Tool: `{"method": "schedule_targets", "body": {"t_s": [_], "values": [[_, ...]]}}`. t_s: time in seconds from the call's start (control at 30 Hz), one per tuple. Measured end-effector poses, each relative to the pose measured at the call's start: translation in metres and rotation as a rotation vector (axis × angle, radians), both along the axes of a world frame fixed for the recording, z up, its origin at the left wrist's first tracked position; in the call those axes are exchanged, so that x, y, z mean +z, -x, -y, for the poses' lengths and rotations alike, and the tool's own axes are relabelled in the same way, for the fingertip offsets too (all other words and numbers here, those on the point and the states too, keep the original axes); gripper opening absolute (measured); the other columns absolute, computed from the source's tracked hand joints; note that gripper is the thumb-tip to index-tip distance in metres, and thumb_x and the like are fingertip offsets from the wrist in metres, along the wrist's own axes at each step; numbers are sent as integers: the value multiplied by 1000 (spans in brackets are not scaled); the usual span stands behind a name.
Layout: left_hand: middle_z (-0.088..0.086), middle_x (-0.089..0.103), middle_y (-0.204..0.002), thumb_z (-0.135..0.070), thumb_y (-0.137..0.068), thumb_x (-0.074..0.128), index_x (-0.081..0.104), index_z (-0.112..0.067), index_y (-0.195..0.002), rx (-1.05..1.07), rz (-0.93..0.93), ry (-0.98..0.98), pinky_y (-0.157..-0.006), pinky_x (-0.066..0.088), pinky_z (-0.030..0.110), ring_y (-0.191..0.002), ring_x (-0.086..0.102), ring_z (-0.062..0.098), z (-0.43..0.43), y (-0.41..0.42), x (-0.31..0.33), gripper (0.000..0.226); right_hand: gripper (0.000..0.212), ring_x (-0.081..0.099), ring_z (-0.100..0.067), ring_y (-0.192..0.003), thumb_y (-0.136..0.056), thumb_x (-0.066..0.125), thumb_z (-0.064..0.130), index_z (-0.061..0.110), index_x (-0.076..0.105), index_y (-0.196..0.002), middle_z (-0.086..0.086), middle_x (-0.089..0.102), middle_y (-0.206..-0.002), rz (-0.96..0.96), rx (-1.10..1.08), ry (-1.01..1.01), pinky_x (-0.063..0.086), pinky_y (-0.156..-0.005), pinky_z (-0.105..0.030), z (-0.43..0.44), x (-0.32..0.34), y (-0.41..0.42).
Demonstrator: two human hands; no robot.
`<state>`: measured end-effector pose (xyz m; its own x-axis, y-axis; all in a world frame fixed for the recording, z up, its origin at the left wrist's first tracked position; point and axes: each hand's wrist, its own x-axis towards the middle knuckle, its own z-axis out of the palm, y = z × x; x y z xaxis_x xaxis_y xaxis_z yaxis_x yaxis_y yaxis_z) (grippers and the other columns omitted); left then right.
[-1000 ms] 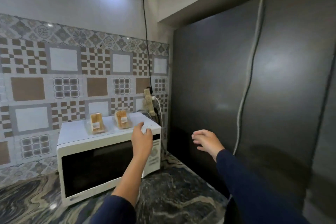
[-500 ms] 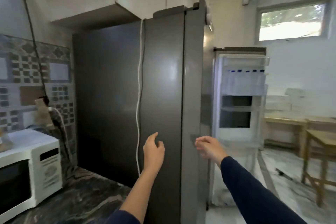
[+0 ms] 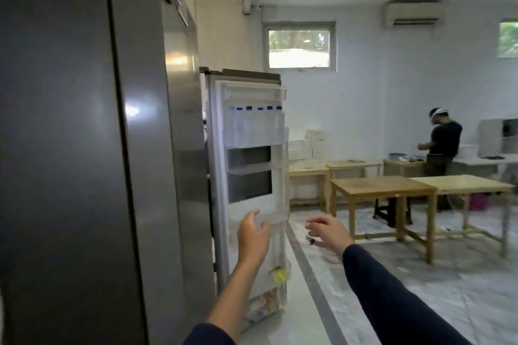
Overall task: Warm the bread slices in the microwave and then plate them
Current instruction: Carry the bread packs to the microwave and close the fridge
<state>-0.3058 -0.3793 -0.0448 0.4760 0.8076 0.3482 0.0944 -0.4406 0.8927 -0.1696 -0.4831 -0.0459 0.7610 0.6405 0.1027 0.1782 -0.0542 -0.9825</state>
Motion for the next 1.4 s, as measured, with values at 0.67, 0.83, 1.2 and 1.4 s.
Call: {"method": "schedule_targets", "body": {"t_s": [0.67, 0.83, 1.2, 1.4], "values": [[8, 47, -140, -11, -92, 48, 46, -10, -133, -349, -98, -23, -98, 38, 30, -122, 48, 21, -113, -371, -49, 41, 27, 55, -20, -100, -92, 52, 11, 2, 60, -115, -9, 59, -106, 57, -372, 151, 43, -75, -24, -45, -43, -323], [8, 45, -141, -13, -93, 48, 42, -9, -136, -367, -144, -52, -92, 36, 25, -128, 43, 23, -150, -501, -30, 44, 27, 56, -18, -91, -91, 53, 13, 3, 60, -116, -8, 59, -102, 112, -392, 133, 44, -69, -25, -63, -14, -446], [7, 44, -141, -16, -93, 50, 43, -11, -136, -390, -105, -56, -101, 41, 38, -126, 46, 27, -248, -711, -17, 45, 21, 57, -21, -104, -90, 55, 17, 9, 61, -109, -8, 61, -108, 116, -335, 195, 45, -90, -33, -170, -14, -659], [6, 43, -142, -14, -93, 49, 41, -13, -137, -373, -126, -82, -97, 43, 44, -121, 49, 37, -335, -824, -19, 45, 21, 56, -17, -100, -89, 55, 21, 15, 60, -108, -2, 60, -104, 141, -306, 202, 47, -84, -28, -262, -15, -777]]}}
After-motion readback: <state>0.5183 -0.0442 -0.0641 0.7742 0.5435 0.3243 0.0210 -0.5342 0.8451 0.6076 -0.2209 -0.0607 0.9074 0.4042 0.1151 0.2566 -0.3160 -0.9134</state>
